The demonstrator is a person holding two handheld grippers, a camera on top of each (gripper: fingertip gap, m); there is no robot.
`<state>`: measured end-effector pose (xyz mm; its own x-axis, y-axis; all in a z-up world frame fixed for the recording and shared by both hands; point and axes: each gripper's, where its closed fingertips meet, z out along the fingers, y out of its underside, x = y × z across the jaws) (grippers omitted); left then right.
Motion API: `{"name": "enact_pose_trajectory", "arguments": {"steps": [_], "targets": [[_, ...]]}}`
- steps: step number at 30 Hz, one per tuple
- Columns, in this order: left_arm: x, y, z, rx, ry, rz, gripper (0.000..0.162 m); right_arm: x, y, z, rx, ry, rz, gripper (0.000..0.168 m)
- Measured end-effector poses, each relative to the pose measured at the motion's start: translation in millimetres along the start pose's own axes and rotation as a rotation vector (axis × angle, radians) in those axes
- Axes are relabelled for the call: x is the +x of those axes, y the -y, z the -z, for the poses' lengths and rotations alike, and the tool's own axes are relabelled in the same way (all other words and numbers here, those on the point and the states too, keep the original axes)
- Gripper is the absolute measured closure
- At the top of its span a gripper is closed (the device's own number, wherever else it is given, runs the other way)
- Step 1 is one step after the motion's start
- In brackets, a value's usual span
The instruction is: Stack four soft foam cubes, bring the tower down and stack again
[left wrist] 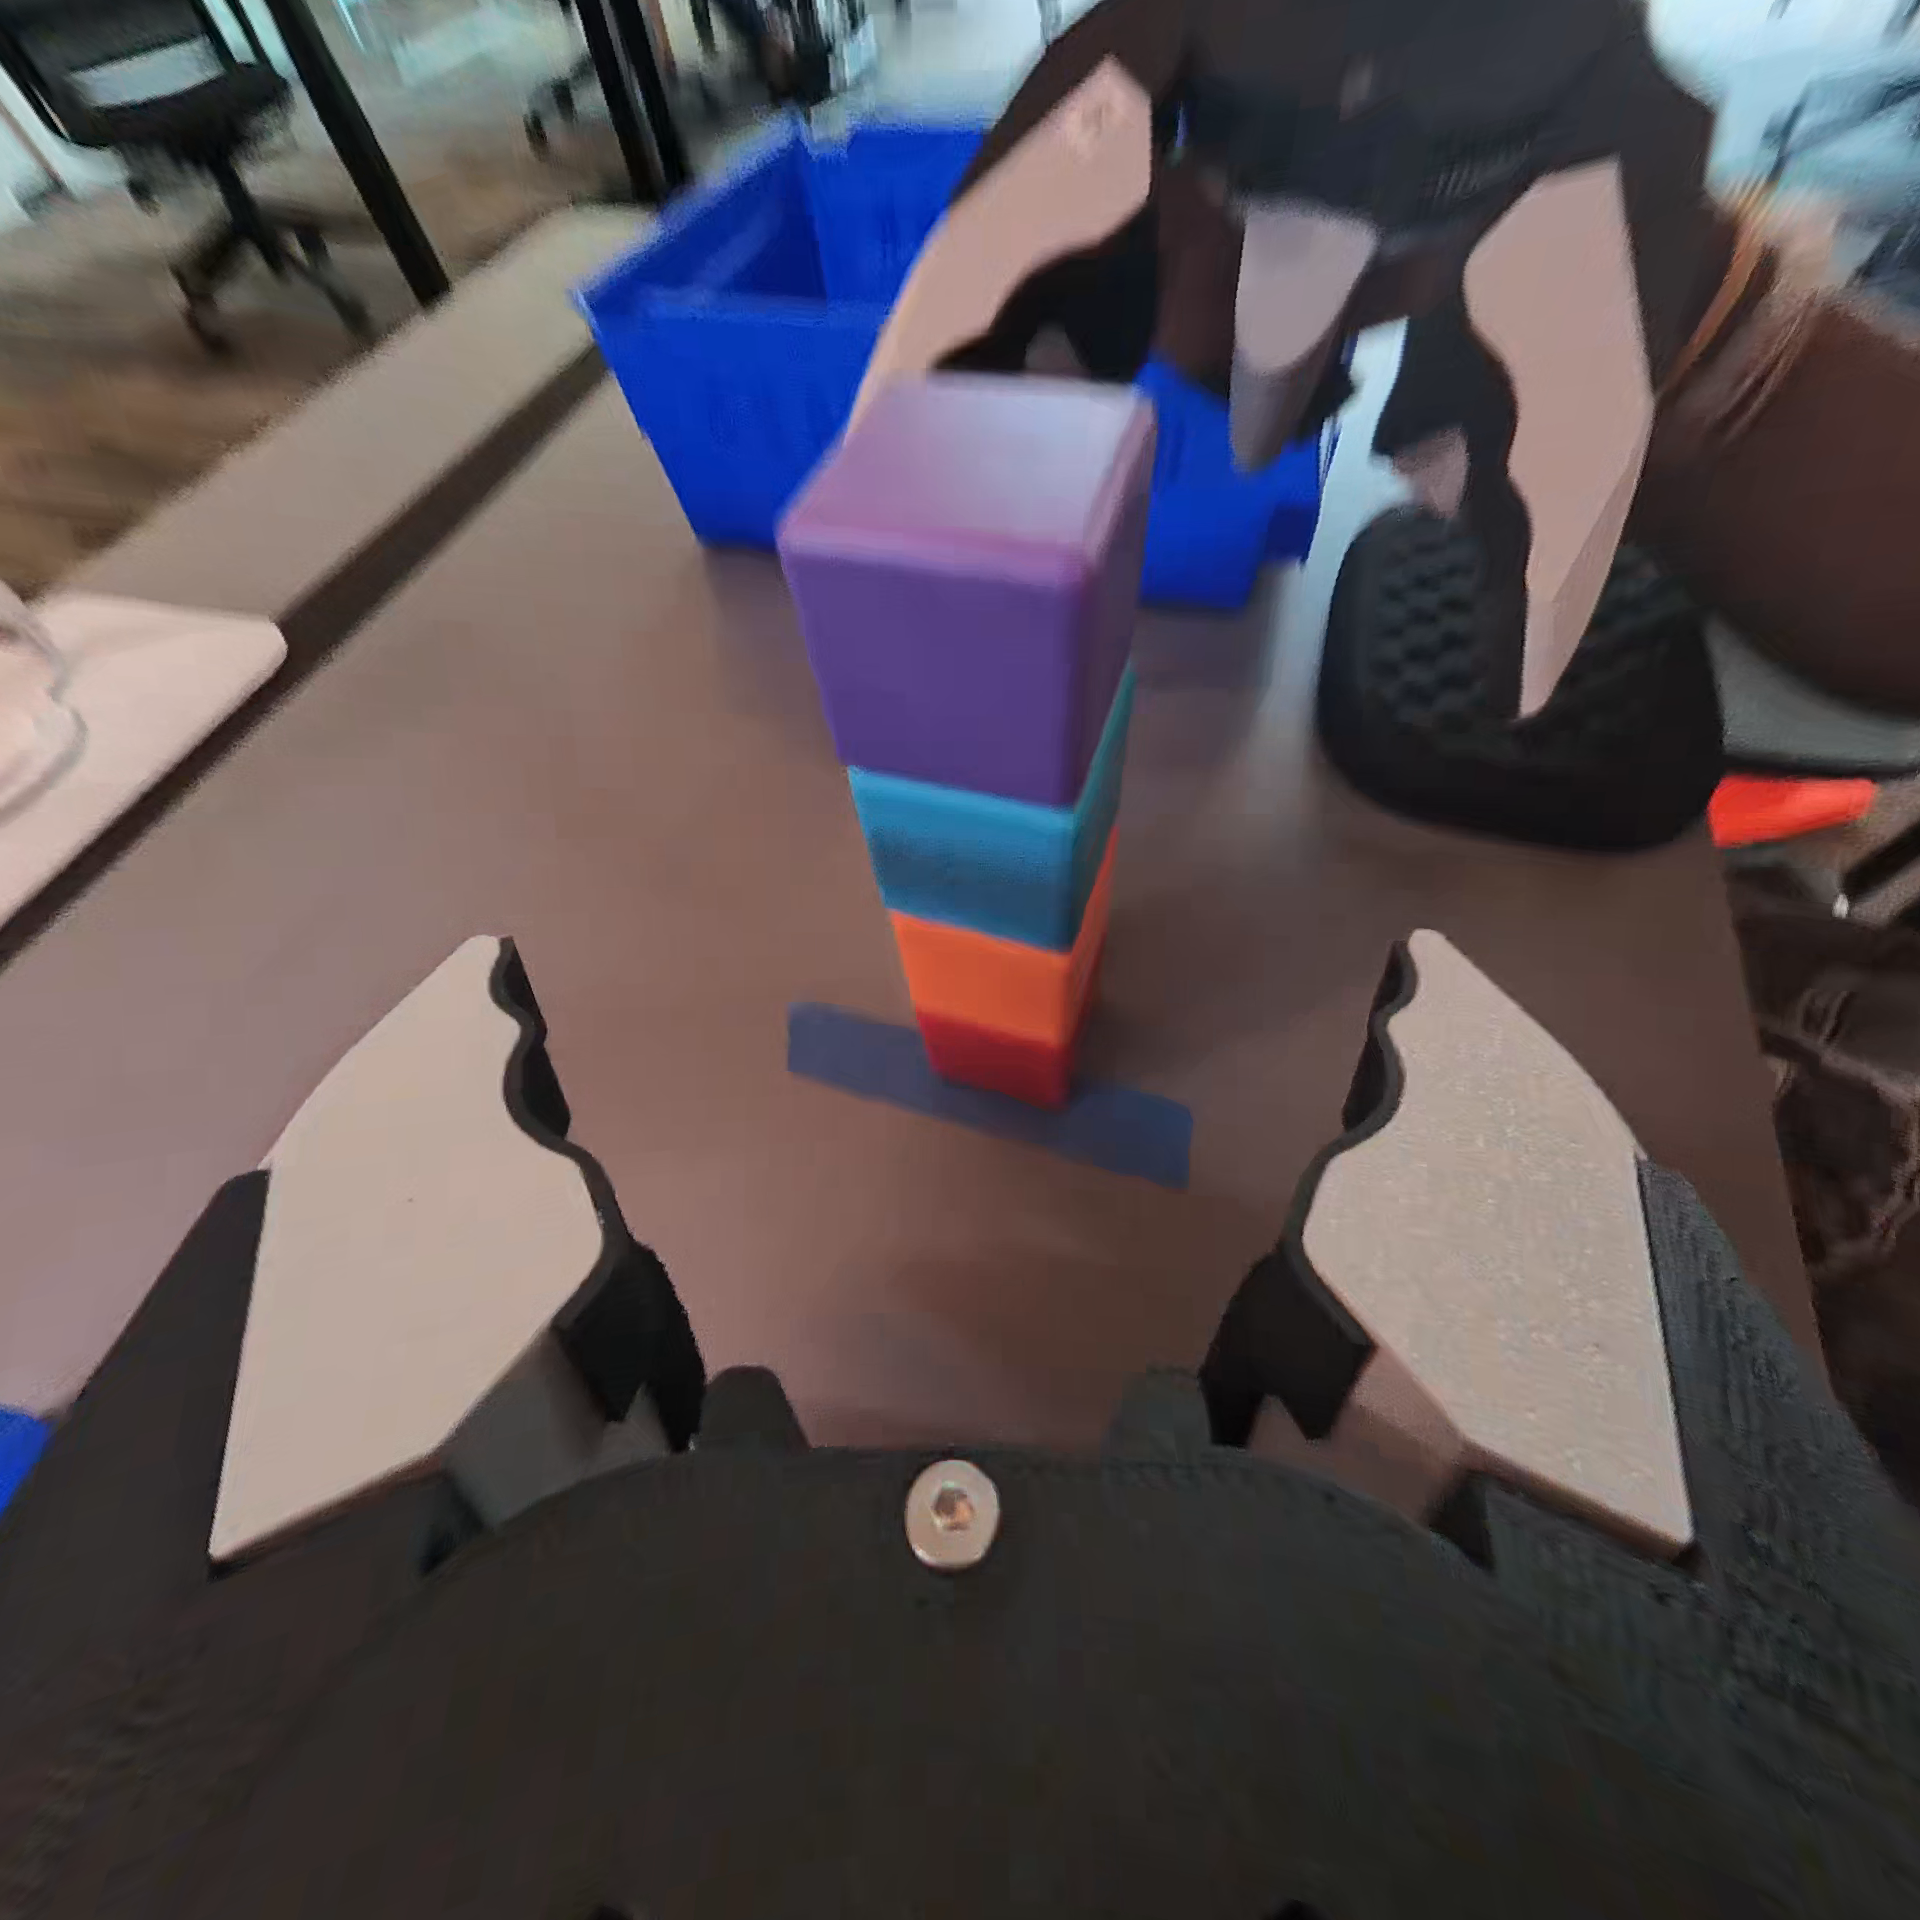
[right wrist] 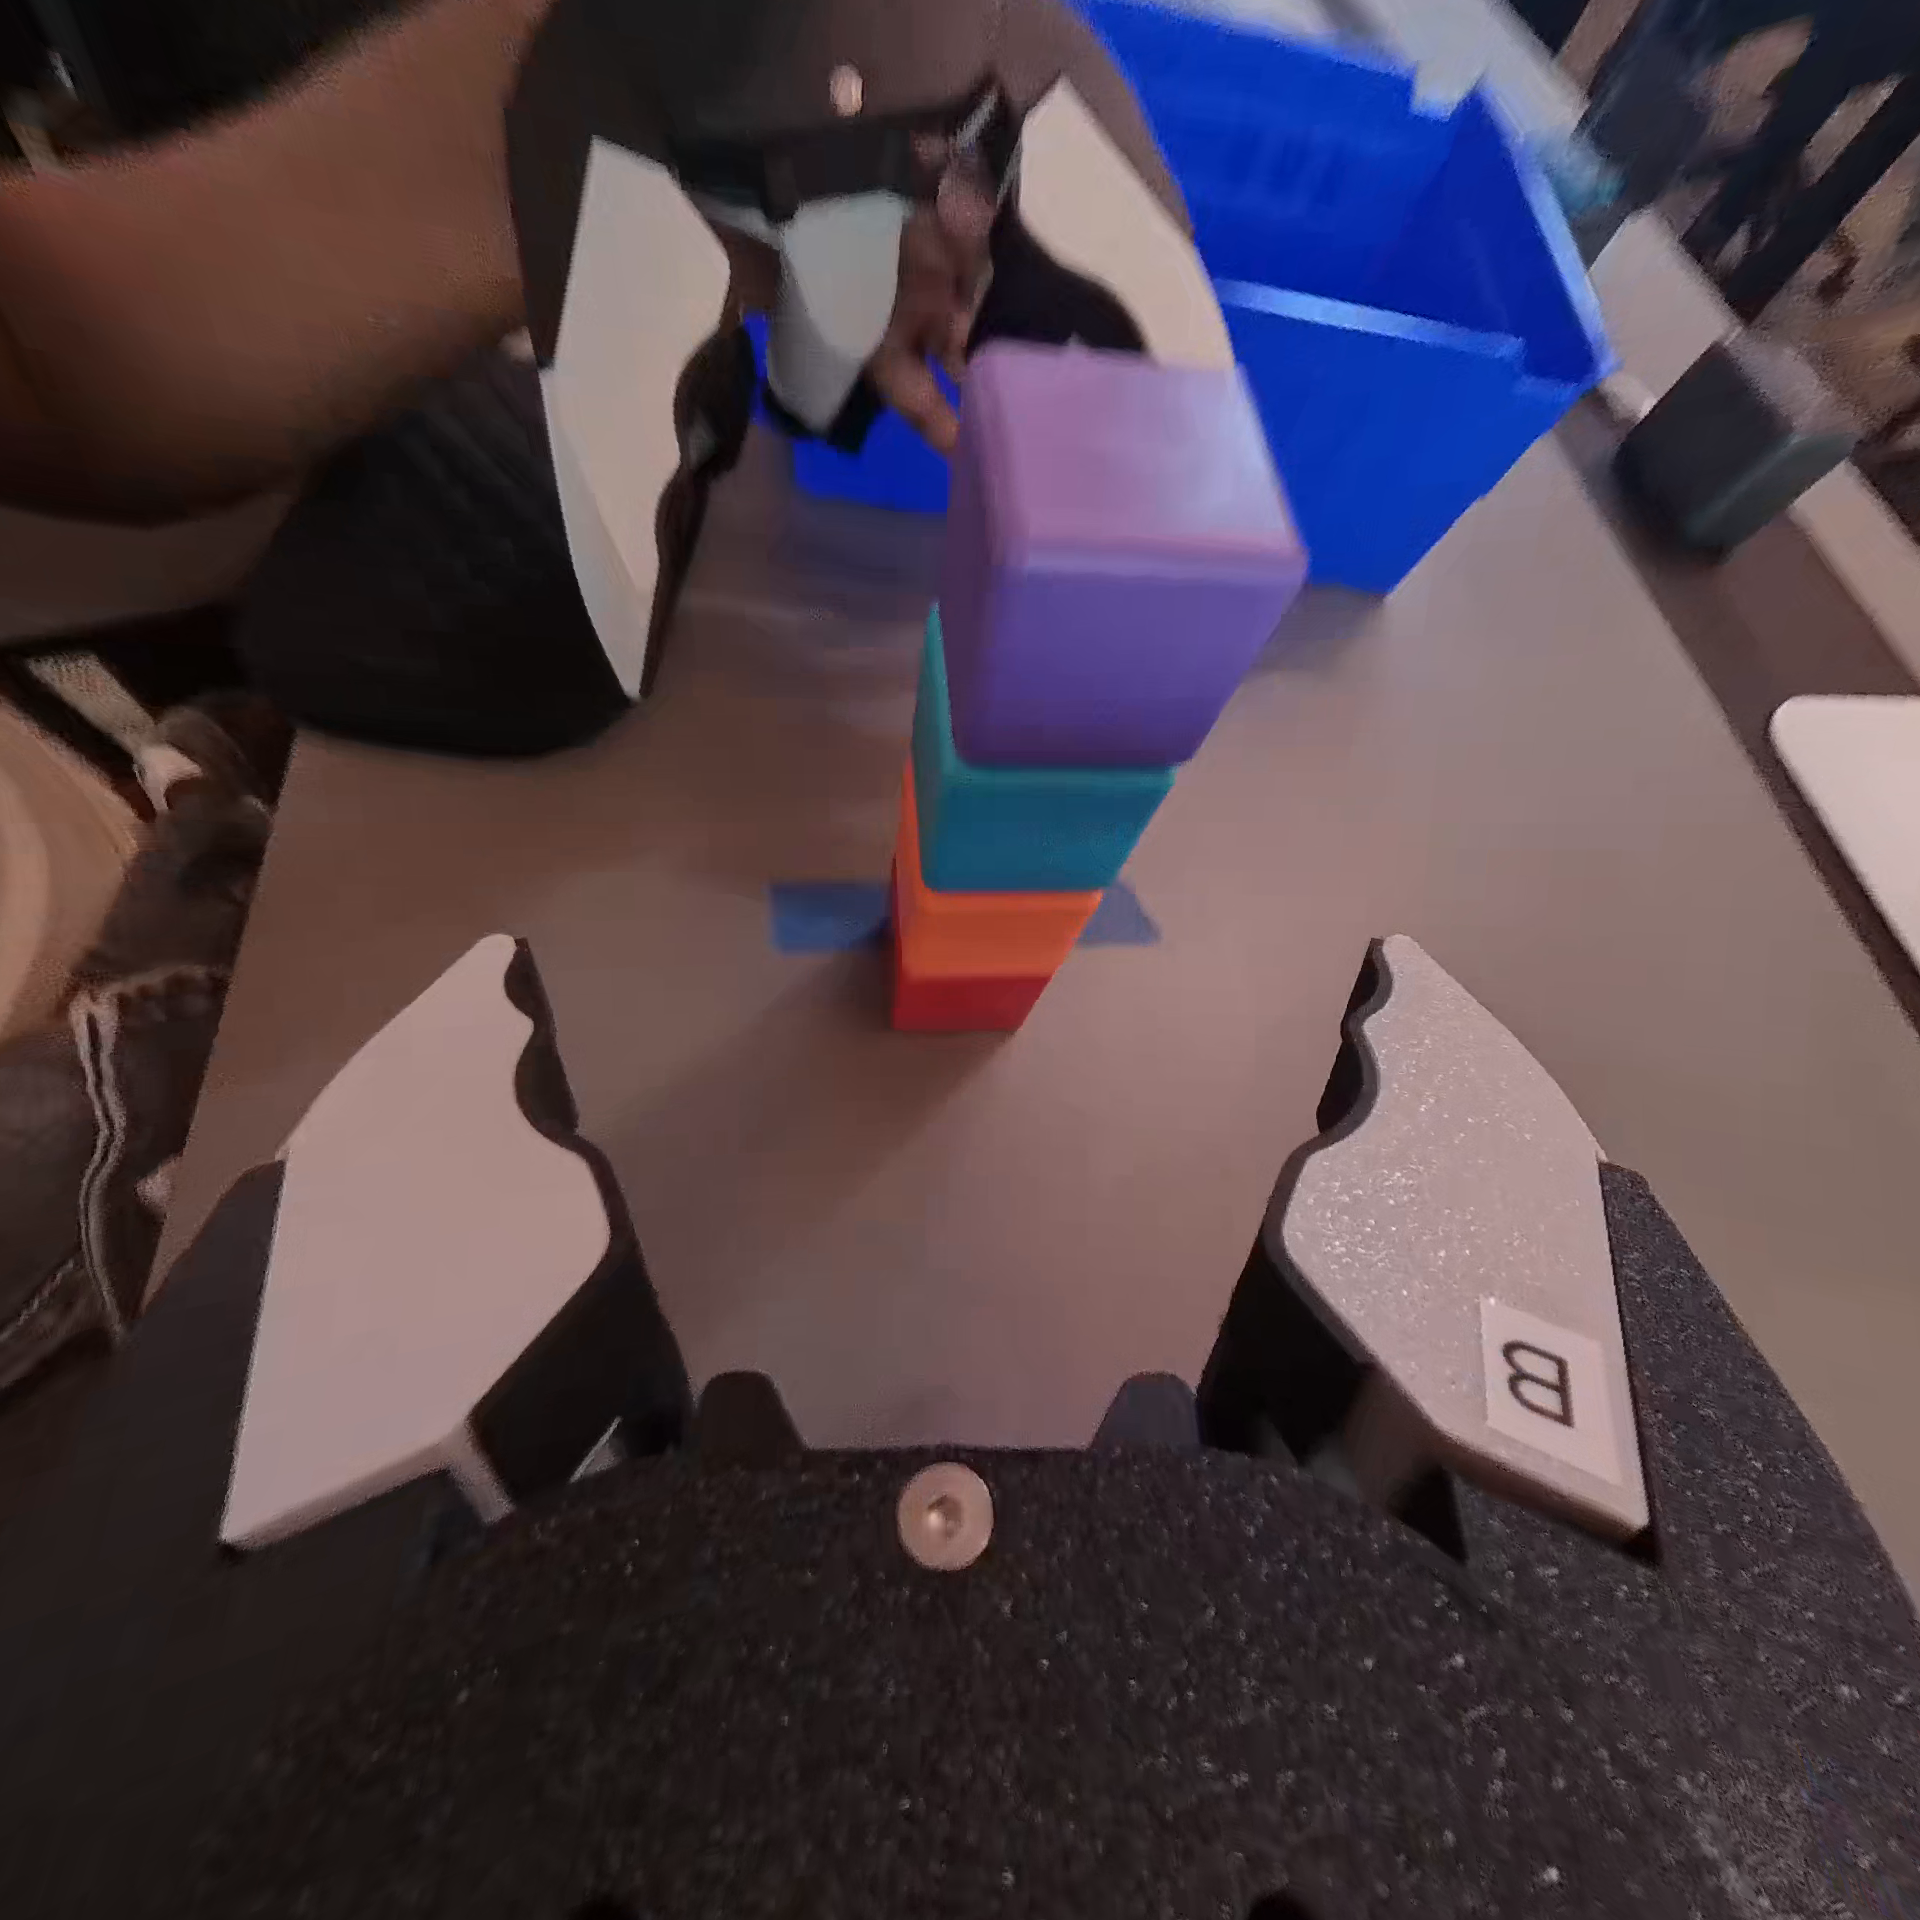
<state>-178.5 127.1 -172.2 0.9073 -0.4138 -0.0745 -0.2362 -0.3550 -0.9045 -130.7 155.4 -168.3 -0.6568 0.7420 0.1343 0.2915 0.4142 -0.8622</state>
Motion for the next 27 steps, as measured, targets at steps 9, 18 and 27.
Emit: {"name": "enact_pose_trajectory", "arguments": {"steps": [9,18,27], "targets": [[-8.0,41.3,11.4,0.397,-0.011,0.069,0.034,16.0,48.4,23.7,0.333,-0.033,-0.071,0.053],[-2.4,29.1,-21.3,0.356,-0.031,0.017,0.072,17.7,61.4,8.5,-0.048,0.044,0.018,0.097],[11.3,14.7,-44.8,0.253,-0.117,-0.037,0.09,23.7,39.8,-19.7,-0.366,0.097,0.072,0.114]]}}
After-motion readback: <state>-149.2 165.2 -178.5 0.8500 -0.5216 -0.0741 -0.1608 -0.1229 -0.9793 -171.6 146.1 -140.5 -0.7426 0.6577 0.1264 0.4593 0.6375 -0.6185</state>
